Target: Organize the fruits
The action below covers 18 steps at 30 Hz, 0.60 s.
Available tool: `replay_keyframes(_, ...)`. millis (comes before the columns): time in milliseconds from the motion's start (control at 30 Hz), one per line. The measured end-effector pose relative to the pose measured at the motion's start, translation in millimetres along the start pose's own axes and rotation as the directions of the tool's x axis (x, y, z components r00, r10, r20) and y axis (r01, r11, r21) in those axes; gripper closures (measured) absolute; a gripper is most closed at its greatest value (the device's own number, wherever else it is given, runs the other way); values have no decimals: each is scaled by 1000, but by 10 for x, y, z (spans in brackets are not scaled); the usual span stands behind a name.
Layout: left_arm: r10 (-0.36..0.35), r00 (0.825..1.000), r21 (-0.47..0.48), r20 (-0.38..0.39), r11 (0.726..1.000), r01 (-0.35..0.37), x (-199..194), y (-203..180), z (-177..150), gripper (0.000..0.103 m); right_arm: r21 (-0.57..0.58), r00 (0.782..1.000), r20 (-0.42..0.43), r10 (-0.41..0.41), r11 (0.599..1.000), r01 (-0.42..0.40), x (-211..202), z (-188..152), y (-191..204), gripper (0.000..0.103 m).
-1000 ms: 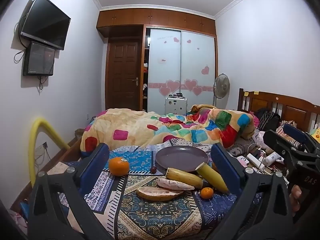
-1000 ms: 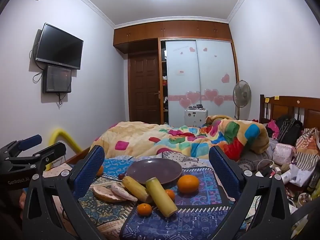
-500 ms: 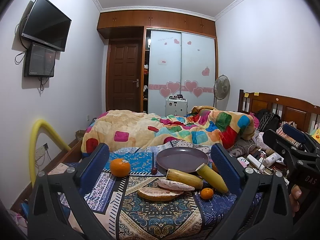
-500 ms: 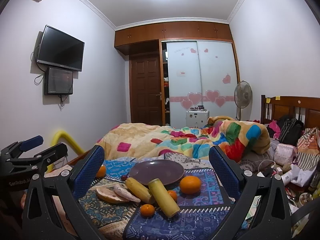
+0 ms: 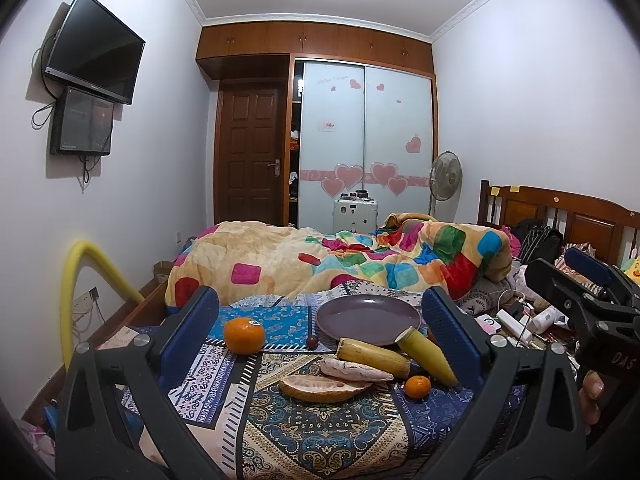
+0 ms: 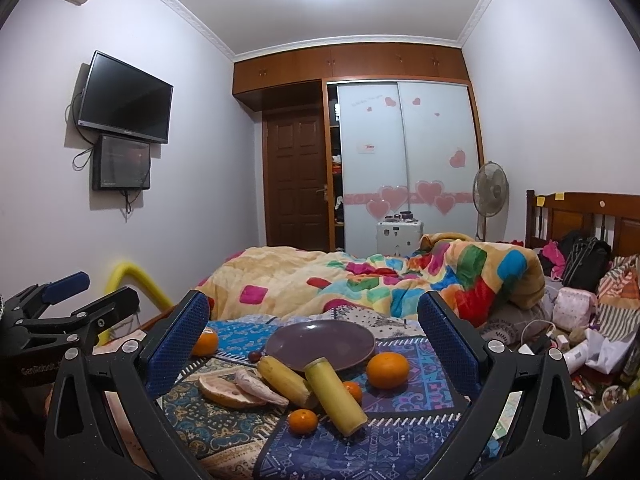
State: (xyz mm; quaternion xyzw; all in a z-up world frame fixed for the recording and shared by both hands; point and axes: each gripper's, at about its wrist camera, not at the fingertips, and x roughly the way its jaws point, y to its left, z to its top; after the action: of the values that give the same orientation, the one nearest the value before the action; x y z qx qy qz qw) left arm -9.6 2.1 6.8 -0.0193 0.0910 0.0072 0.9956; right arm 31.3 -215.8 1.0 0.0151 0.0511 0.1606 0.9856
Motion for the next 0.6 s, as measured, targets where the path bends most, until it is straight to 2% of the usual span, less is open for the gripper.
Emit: replay_keyframes(600,0,1000,2,-5,1000,0,30,17,-33,0,-4,1000,-11,7,1000,-7,43,-39,17,0)
